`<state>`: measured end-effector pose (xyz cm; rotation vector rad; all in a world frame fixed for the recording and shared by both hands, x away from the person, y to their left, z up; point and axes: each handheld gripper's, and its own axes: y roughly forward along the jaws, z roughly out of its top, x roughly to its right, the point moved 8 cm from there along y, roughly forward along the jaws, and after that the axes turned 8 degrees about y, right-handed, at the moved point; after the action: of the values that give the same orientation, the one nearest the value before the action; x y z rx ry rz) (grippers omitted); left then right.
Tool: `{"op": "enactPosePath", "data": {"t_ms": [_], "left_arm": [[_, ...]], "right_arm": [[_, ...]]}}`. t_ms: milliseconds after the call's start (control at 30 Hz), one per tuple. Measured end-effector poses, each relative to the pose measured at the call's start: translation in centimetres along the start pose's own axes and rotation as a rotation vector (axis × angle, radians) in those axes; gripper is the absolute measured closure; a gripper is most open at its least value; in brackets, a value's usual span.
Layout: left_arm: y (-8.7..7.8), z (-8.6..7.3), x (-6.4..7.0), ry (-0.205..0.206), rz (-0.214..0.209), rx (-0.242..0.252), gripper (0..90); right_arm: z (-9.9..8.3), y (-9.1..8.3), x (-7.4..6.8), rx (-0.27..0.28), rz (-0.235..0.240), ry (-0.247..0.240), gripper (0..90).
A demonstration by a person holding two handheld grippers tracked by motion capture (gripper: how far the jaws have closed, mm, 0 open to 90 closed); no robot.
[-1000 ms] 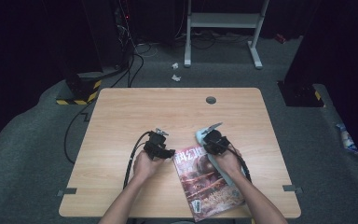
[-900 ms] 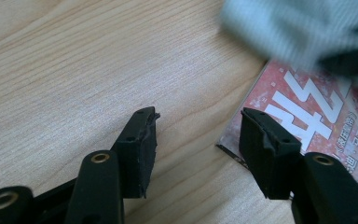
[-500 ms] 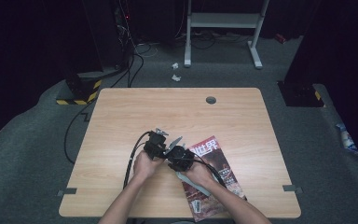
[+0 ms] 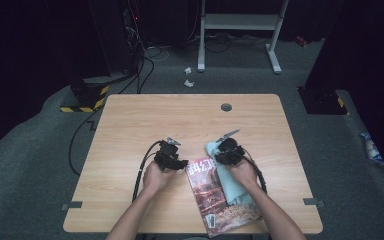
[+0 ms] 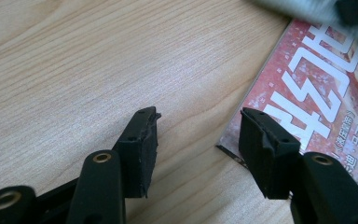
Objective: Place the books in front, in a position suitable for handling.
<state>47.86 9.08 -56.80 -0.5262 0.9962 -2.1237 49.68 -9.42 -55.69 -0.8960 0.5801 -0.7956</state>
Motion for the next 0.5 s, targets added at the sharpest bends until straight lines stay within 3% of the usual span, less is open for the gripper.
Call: {"op": "enactPosePath", "data": {"t_ms": [67,200,367,500], "left_arm": [[0.0,0.0,-0.1,0.006,-0.002,0.0,46.7],[0.1,0.2,-0.2,0.006,-0.006,-0.008,46.8],[0.2,0.4,-0.4,0.009,-0.004,-0.02,46.7],[0.3,0.5,-0.5,0.005,-0.001,-0.021,46.6]], "right_arm": [[-0.4,-0.8,1.8,0.021,-0.017,0.053,86.1],[-1.1,-1.7,4.3,0.026,-0.08,0.081,86.0],[-2.6,-2.4,6.4,0.02,-0.131,0.105,85.8],[-3.9,-2.7,7.7,0.014,-0.144,0.133,85.7]]}}
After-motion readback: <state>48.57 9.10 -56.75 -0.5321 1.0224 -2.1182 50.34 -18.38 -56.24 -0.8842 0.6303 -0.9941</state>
